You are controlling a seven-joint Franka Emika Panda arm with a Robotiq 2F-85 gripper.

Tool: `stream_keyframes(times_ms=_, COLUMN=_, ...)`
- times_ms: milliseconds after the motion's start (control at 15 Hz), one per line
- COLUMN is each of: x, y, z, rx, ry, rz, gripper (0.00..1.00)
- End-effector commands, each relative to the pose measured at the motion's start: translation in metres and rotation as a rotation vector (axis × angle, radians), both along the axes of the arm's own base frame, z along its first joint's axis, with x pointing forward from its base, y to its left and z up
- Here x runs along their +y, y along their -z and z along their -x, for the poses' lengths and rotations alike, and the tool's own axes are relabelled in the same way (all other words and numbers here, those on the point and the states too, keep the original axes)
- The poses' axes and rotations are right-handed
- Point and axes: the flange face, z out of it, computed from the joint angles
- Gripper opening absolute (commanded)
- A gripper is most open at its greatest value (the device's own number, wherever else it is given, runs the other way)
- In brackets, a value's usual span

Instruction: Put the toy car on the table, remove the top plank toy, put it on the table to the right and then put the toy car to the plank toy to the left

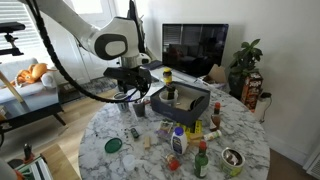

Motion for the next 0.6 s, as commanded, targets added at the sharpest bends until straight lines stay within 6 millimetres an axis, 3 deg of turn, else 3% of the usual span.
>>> stream_keyframes(times_ms=0, x=0.005, y=-0.019, z=0.019, rx=0.072, ry=0.047, rz=-0.004, gripper=1.0)
stream_keyframes(times_ms=200, x=0.01, y=-0.03, z=0.028, rx=0.134, ry=0.049, rz=0.002, gripper=1.0)
stream_keyframes(times_ms=267, x=0.007, y=-0.022, z=0.018, rx=0.104, ry=0.033, rz=-0.008, gripper=1.0)
stream_keyframes(times_ms=533, x=0.01, y=-0.03, z=0.022, rx=0.117, ry=0.04, rz=-0.009, gripper=1.0)
